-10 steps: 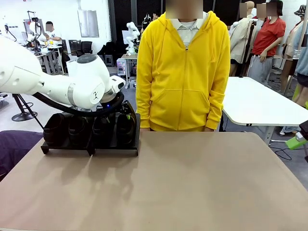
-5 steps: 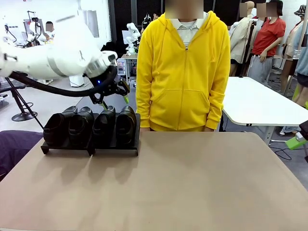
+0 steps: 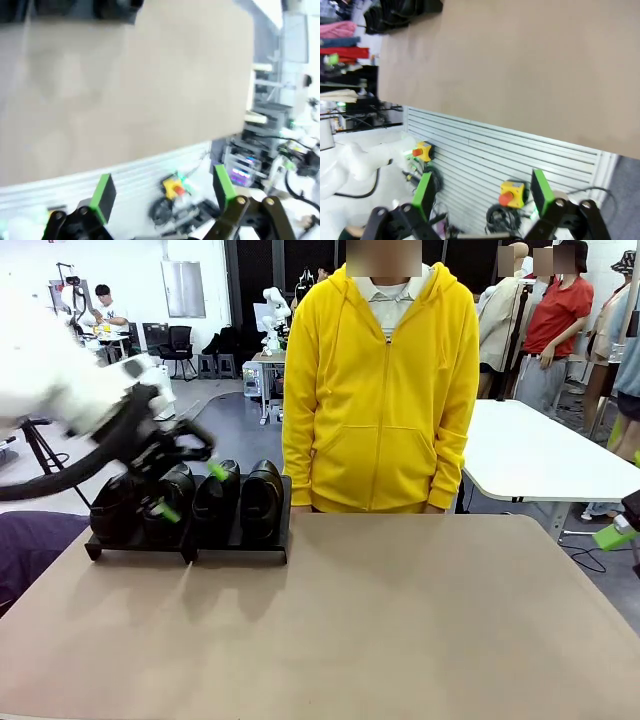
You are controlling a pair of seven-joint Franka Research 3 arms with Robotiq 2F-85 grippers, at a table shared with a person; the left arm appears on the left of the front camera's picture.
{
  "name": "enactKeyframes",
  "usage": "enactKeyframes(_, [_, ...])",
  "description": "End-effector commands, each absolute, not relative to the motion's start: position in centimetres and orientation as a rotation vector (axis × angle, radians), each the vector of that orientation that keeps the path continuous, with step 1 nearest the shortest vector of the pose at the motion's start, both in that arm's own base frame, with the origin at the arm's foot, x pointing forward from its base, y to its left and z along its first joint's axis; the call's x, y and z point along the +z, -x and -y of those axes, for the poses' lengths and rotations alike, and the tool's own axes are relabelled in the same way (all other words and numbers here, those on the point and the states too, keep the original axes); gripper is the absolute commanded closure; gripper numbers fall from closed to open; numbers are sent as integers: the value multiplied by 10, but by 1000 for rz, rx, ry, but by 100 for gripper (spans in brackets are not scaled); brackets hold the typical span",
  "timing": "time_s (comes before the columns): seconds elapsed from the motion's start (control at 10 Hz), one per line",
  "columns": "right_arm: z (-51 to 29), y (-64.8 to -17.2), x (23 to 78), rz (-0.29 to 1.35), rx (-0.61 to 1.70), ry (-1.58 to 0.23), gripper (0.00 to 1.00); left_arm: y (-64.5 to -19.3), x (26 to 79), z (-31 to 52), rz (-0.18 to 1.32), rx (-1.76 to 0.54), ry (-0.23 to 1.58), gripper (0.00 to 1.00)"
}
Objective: Organize the shoes by placing them on the stand.
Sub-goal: Place the Shoe from the middle of the table onto the Shoes Stand.
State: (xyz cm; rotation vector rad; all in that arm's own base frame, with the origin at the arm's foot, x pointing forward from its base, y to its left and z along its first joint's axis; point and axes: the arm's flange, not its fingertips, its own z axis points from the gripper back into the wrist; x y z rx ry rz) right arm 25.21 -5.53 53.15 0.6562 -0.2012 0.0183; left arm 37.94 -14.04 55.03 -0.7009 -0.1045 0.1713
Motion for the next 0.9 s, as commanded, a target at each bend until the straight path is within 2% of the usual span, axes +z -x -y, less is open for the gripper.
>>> enactKeyframes(0.0, [55,-253,535,208,29,-685,0,-320,537,63,94,200,891,0])
enactKeyframes(0.1, [55,-253,535,208,29,-685,0,-305,528,35,89,58,1023,0])
enactKeyframes(0.2, [55,-253,535,208,29,-685,0,-298,513,10,32,165,1038,0])
enactKeyframes(0.3, [55,-253,535,208,29,-685,0,-305,496,-8,10,164,1063,0])
enactKeyframes(0.4, [55,-253,535,208,29,-685,0,-331,479,-1,-116,79,1002,0])
enactKeyframes(0.5, [55,-253,535,208,29,-685,0,-288,513,6,56,150,1054,0])
enactKeyframes(0.8, [55,-253,535,208,29,-685,0,-288,513,6,56,150,1054,0])
